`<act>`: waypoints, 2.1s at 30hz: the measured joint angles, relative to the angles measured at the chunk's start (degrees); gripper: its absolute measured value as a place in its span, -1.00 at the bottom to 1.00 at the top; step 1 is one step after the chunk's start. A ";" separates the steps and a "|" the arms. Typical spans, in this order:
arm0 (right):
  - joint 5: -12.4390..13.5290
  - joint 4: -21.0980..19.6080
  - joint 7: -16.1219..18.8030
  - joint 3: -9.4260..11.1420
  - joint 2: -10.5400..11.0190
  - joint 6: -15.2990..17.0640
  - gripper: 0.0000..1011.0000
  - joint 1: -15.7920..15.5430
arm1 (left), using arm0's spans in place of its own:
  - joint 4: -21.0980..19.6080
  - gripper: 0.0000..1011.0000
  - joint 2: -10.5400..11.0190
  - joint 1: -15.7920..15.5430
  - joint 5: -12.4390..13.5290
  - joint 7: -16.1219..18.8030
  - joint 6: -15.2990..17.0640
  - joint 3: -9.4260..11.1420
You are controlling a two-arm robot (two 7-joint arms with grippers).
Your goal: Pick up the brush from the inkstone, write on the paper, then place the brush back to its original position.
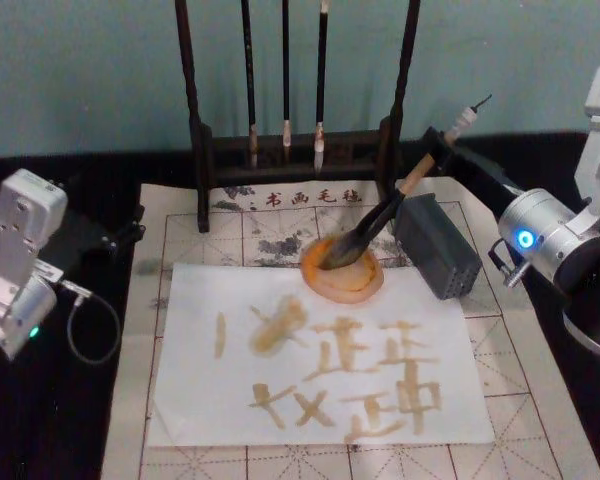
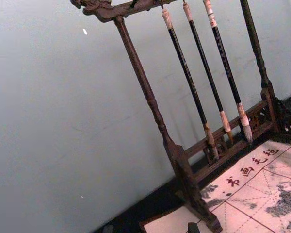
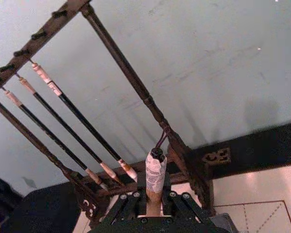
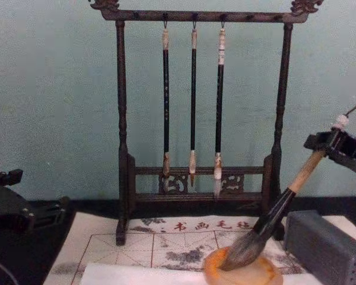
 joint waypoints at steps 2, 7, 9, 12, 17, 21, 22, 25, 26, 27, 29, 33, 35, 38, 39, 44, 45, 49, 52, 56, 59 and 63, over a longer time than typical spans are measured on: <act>0.38 0.04 -0.42 0.02 -0.04 0.04 -0.62 -0.03 | 0.00 0.98 0.00 0.00 0.00 0.00 0.00 0.00; 1.73 0.35 -1.96 0.16 -0.09 0.30 -0.62 -0.06 | 0.00 0.98 0.00 0.00 0.00 0.00 0.00 0.00; 2.08 0.49 -2.26 0.16 -0.07 0.33 -0.63 -0.06 | 0.00 0.98 0.00 0.00 0.00 0.00 0.00 0.00; 2.66 0.70 -2.72 0.14 0.05 0.33 -0.63 -0.04 | 0.00 0.98 0.00 0.00 0.00 0.00 0.00 0.00; 3.67 0.85 -3.35 -0.09 0.40 0.29 -0.62 0.02 | 0.00 0.98 0.00 0.00 0.00 0.00 0.00 0.00; 4.30 0.94 -3.80 -0.32 0.65 0.14 -0.62 0.05 | 0.00 0.98 0.00 0.00 0.00 0.00 0.00 0.00; 4.54 0.96 -3.95 -0.43 0.77 0.07 -0.63 0.07 | 0.00 0.98 0.00 0.00 0.00 0.00 0.00 0.00; 4.90 1.08 -4.21 -0.62 0.91 -0.04 -0.62 0.15 | 0.00 0.98 0.00 0.00 0.00 0.00 0.00 0.00; 5.11 1.16 -4.44 -0.76 1.02 -0.06 -0.62 0.25 | 0.00 0.98 0.00 0.00 0.00 0.00 0.00 0.00; 5.22 1.19 -4.56 -0.83 1.06 -0.07 -0.62 0.29 | 0.00 0.98 0.00 0.00 0.00 0.00 0.00 0.00; 5.46 1.21 -4.76 -0.94 1.15 -0.07 -0.62 0.30 | 0.00 0.98 0.00 0.00 0.00 0.00 0.00 0.00; 6.35 1.31 -5.36 -1.15 1.40 -0.12 -0.62 0.28 | 0.00 0.98 0.00 0.00 0.00 0.00 0.00 0.00; 6.88 1.39 -5.74 -1.17 1.46 -0.24 -0.62 0.25 | 0.00 0.98 0.00 0.00 0.00 0.00 0.00 0.00; 7.71 1.58 -6.32 -1.13 1.47 -0.28 -0.62 0.25 | 0.00 0.98 0.00 0.00 0.00 0.00 0.00 0.00; 8.00 1.65 -6.47 -1.10 1.49 -0.27 -0.62 0.25 | 0.00 0.98 0.00 0.00 0.00 0.00 0.00 0.00; 9.94 2.01 -7.34 -0.91 1.64 0.25 -0.62 0.28 | 0.00 0.98 0.00 0.00 0.00 0.00 0.00 0.00; 10.23 2.07 -7.45 -0.90 1.66 0.33 -0.62 0.28 | 0.00 0.98 0.00 0.00 0.00 0.00 0.00 0.00; 11.40 2.25 -8.13 -0.85 1.71 0.62 -0.62 0.30 | 0.00 0.98 0.00 0.00 0.00 0.00 0.00 0.00; 12.14 2.30 -8.63 -0.86 1.82 0.65 -0.62 0.30 | 0.00 0.98 0.00 0.00 0.00 0.00 0.00 0.00; 12.97 2.32 -9.17 -0.98 2.03 0.61 -0.62 0.24 | 0.00 0.98 0.00 0.00 0.00 0.00 0.00 0.00; 13.50 2.39 -9.59 -1.11 2.21 0.55 -0.62 0.21 | 0.00 0.98 0.00 0.00 0.00 0.00 0.00 0.00; 14.16 2.53 -10.11 -1.32 2.42 0.35 -0.62 0.19 | 0.00 0.98 0.00 0.00 0.00 0.00 0.00 0.00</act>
